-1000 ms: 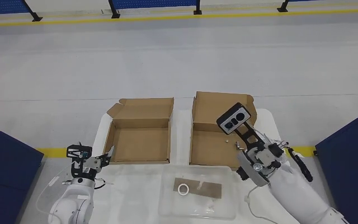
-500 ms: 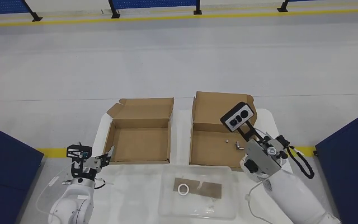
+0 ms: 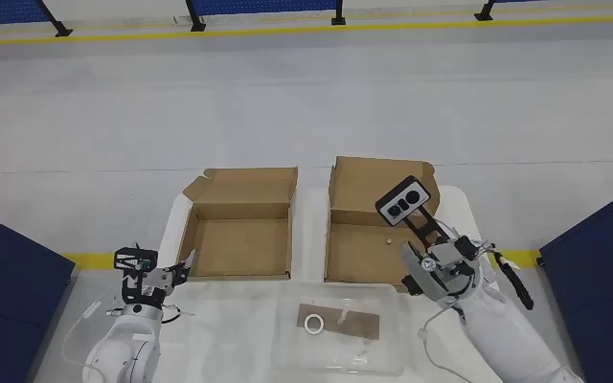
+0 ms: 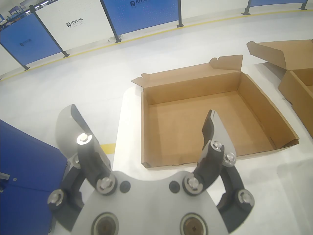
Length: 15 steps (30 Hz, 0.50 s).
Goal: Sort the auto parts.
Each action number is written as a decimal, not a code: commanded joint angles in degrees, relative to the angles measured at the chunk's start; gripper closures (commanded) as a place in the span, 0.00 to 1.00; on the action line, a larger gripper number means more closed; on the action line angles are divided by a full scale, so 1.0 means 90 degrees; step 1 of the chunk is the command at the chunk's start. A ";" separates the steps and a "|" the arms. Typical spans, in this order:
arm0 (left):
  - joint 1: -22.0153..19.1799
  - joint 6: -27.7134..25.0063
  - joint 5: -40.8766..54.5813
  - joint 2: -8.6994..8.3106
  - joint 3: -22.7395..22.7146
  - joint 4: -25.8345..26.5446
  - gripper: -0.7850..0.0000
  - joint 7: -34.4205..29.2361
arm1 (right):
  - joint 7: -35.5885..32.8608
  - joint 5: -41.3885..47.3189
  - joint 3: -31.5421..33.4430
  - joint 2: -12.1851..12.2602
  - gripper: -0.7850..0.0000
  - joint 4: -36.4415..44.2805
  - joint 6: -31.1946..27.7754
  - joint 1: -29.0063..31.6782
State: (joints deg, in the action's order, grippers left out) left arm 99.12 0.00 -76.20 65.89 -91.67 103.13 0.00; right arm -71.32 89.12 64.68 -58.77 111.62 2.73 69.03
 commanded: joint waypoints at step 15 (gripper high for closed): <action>0.0000 0.0000 0.0000 0.0000 0.0000 0.0000 0.00 0.0000 | -0.0147 0.0542 0.0105 -0.0198 1.00 0.0112 0.0153 0.0175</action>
State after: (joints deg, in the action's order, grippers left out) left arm 99.12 0.00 -76.20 65.89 -91.67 103.13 0.00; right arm -72.57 93.94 65.59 -60.45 112.64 4.04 70.57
